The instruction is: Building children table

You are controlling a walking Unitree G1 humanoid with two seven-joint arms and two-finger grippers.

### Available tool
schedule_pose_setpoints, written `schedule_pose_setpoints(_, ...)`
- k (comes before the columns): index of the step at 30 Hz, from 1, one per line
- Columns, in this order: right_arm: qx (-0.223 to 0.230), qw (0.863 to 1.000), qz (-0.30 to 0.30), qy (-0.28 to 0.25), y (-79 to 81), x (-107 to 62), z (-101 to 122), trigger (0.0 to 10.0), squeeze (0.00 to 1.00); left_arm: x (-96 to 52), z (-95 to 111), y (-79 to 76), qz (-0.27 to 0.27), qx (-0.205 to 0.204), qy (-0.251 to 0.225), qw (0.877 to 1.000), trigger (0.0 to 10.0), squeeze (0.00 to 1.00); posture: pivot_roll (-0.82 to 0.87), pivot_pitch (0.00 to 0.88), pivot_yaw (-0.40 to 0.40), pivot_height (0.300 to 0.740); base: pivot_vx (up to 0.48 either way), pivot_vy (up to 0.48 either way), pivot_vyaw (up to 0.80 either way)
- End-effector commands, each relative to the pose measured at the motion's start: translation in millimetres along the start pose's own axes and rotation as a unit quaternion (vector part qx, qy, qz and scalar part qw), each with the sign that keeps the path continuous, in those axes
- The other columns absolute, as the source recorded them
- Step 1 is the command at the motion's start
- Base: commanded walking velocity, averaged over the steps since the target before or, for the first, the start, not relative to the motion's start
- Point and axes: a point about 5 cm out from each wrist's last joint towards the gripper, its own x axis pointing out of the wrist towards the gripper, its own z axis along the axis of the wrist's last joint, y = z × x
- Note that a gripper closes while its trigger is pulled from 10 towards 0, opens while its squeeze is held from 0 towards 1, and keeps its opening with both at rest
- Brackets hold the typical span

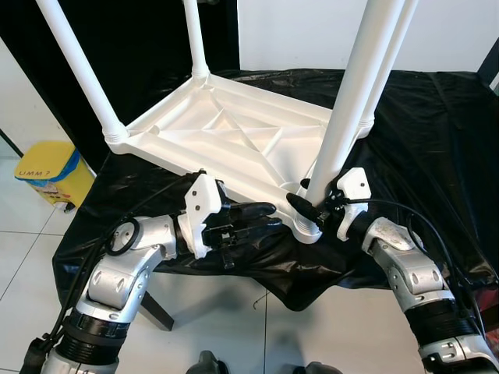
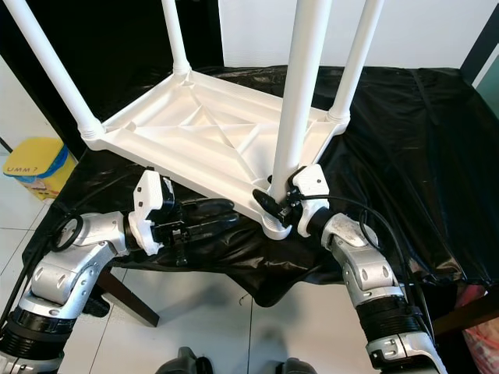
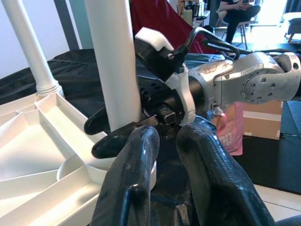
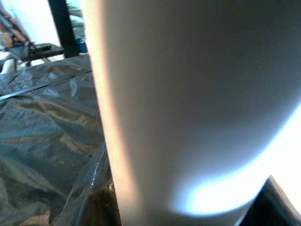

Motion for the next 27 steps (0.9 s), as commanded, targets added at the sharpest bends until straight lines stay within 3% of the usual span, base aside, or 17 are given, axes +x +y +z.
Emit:
schedule_pose_setpoints(1, 0.005, 1.0, -0.02, 0.015, -3.1, -5.7, -8, 9.8, 0.0, 0.6, -1, 3.1, 0.056, -0.006, 0.004, 0.998, 10.0, 0.0, -0.06, 0.017, 0.005, 0.74, 0.0, 0.0, 0.0)
schedule_pose_setpoints(3, 0.003, 0.998, -0.065, 0.008, -5.9, -8.1, -8, 10.0, 0.0, 2.0, -1, 4.7, 0.061, -0.007, 0.004, 0.998, 10.0, 0.0, -0.06, 0.016, 0.005, 0.74, 0.0, 0.0, 0.0)
schedule_pose_setpoints(6, 0.0, 0.997, -0.083, 0.004, -6.5, -8.7, -8, 10.0, 0.0, 2.5, -1, 5.2, 0.063, -0.008, 0.003, 0.998, 10.0, 0.0, -0.06, 0.014, 0.005, 0.74, 0.0, 0.0, 0.0)
schedule_pose_setpoints(11, 0.002, 0.982, -0.19, -0.008, -2.0, -12.0, -8, 10.0, 0.0, 3.7, -4, 5.1, 0.07, -0.015, -0.001, 0.997, 10.0, 0.0, -0.07, 0.01, 0.003, 0.74, 0.0, 0.0, 0.0)
schedule_pose_setpoints(20, 0.028, 0.967, -0.251, -0.025, 11.6, -9.9, -9, 10.0, 0.0, 5.2, -9, 6.3, 0.079, -0.021, 0.001, 0.997, 10.0, 0.0, -0.07, 0.013, -0.001, 0.74, 0.0, 0.0, 0.0)
schedule_pose_setpoints(22, 0.041, 0.954, -0.296, -0.022, 15.1, -8.6, -11, 10.0, 0.0, 5.9, -11, 6.7, 0.084, -0.022, 0.001, 0.996, 10.0, 0.0, -0.07, 0.016, -0.001, 0.74, 0.0, 0.0, 0.0)
schedule_pose_setpoints(27, 0.049, 0.941, -0.333, -0.015, 17.9, -7.6, -13, 10.0, 0.0, 6.5, -11, 8.0, 0.089, -0.02, 0.0, 0.996, 10.0, 0.0, -0.07, 0.017, -0.001, 0.74, 0.0, 0.0, 0.0)
